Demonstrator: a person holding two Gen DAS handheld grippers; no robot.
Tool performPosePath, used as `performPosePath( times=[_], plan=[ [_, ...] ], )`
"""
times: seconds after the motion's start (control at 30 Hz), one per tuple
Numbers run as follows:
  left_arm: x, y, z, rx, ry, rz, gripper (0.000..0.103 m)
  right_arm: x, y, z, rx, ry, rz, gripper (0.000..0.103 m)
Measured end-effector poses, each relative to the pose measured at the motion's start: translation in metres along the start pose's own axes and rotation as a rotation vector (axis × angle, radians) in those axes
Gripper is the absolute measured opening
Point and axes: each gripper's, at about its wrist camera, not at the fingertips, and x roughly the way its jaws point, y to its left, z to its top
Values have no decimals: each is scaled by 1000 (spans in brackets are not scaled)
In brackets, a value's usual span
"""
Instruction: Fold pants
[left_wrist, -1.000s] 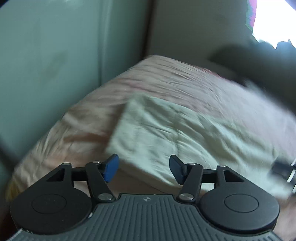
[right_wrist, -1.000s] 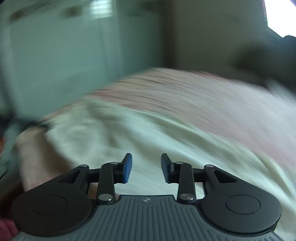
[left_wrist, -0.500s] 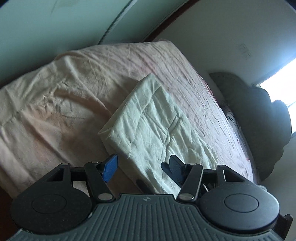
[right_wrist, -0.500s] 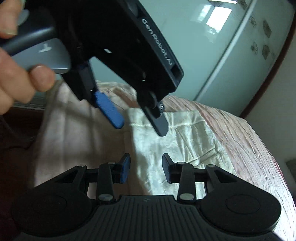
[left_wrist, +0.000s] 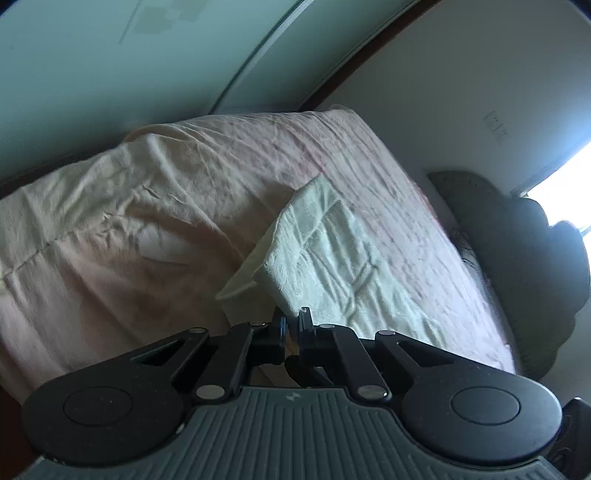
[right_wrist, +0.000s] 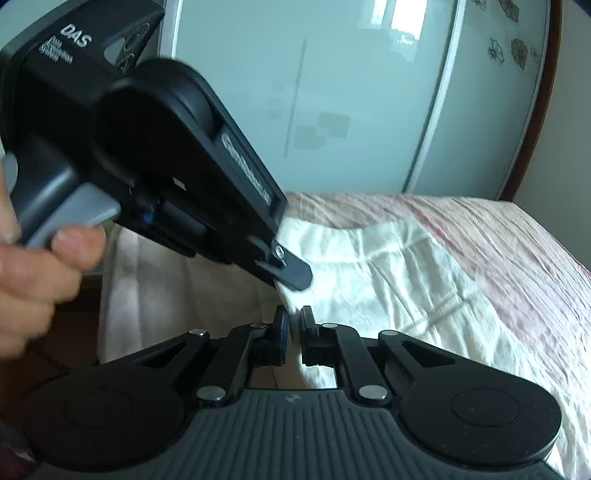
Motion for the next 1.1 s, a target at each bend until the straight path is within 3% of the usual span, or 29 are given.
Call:
performPosePath(
  times=[0.13, 0.27, 0.37, 0.47, 0.5, 0.57, 0.63, 0.77, 0.9, 0.97, 1.0, 1.07, 1.1],
  plan=[
    [10, 1, -8, 30, 5, 69, 7, 10, -4, -9, 90, 53, 15, 9],
    [6, -6, -13, 92, -26, 94, 7, -59, -37, -26, 268, -37, 45, 10],
    [9, -9, -12, 102, -30, 110, 7, -123, -77, -62, 357, -39, -119, 13],
    [12, -13, -14, 127, -45, 137, 7, -182, -118, -121, 466, 28, -383, 38],
    [13, -17, -16, 141, -51, 149, 7, -202, -132, -146, 542, 39, -448, 49],
    [14, -22, -18, 163, -58, 174, 7, -234, -155, -202, 705, 99, -542, 62],
    [14, -28, -19, 175, -57, 192, 7, -257, -164, -251, 795, 216, -635, 62],
    [2, -45, -17, 202, -65, 235, 8, -332, -159, -291, 944, 49, -682, 62],
    [-16, -86, -26, 301, -139, 297, 9, -384, -167, -316, 943, 22, -896, 62],
    [-23, -115, -36, 367, -189, 296, 14, -395, -176, -338, 1002, -20, -864, 63],
    [-24, -129, -41, 394, -201, 277, 23, -393, -180, -347, 1022, -33, -828, 63],
    [-21, -159, -51, 452, -196, 213, 23, -380, -182, -358, 1027, 76, -778, 63],
    [-18, -173, -57, 481, -188, 181, 23, -378, -177, -356, 971, 101, -775, 63]
  ],
)
